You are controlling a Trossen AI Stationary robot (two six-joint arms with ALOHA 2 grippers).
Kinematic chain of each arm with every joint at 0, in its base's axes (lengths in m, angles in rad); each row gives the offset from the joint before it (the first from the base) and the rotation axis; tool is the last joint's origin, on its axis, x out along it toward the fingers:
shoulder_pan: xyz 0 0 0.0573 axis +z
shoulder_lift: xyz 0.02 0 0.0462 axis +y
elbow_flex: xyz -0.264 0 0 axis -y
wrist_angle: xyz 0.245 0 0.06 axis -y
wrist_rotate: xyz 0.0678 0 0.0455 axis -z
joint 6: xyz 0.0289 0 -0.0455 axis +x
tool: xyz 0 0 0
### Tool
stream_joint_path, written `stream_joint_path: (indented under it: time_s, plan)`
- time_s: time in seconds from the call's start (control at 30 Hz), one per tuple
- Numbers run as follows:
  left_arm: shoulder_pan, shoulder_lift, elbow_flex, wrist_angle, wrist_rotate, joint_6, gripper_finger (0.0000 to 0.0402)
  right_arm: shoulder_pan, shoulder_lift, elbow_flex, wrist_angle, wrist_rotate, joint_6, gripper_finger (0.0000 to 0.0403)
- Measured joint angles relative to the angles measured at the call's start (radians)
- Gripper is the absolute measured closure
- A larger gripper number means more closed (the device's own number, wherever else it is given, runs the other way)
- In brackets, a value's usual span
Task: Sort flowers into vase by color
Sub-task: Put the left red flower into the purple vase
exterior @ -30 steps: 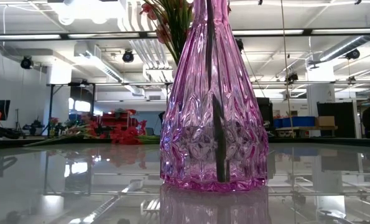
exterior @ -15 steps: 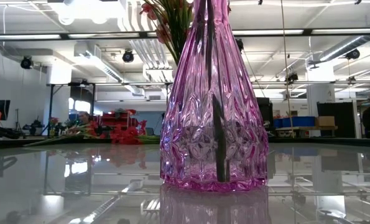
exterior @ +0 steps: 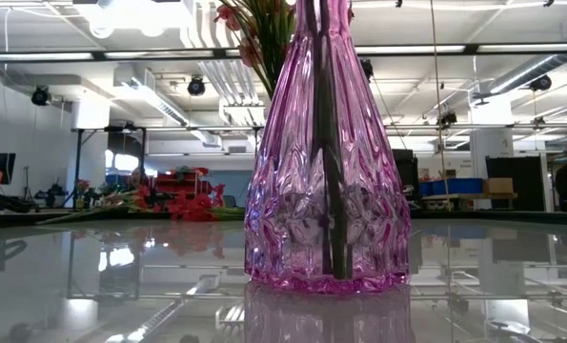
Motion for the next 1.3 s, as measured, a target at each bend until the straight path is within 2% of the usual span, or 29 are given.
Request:
stream_joint_path:
  time_s: [0.2, 0.37, 0.43, 0.6, 0.73, 0.8, 0.97, 1.07, 1.3]
  plan:
    - [-0.004, -0.113, 0.000, -0.241, -0.150, -0.032, 0.0240, 0.000, -0.007, 0.000, -0.013, 0.000, -0.010, 0.0183]
    - [0.040, -0.161, -0.005, -0.543, -0.264, -0.242, 0.0245, 0.000, -0.011, 0.000, -0.040, 0.004, -0.010, 0.0183]
    - [0.068, -0.182, -0.026, -0.661, -0.271, -0.342, 0.0249, 0.000, -0.012, 0.000, -0.046, 0.029, -0.015, 0.0183]
    - [0.152, -0.265, -0.143, -0.820, -0.228, -0.564, 0.0257, -0.001, -0.026, 0.000, -0.049, 0.056, -0.017, 0.0183]
    - [0.310, -0.332, -0.269, -0.928, -0.216, -0.836, 0.0261, -0.005, -0.037, 0.000, -0.052, 0.116, -0.027, 0.0183]
    - [0.411, -0.350, -0.331, -0.924, -0.214, -0.875, 0.0264, -0.012, -0.044, 0.000, -0.052, 0.152, -0.028, 0.0183]
    - [0.719, -0.333, -0.436, -0.871, -0.209, -0.826, 0.0266, -0.038, -0.052, 0.000, -0.051, 0.202, -0.028, 0.0183]
    - [0.923, -0.293, -0.452, -0.824, -0.220, -0.667, 0.0266, -0.062, -0.052, 0.000, -0.051, 0.202, -0.028, 0.0183]
    - [1.373, -0.165, -0.405, -0.594, -0.217, -0.312, 0.0267, -0.127, -0.052, 0.000, -0.048, 0.202, -0.015, 0.0183]
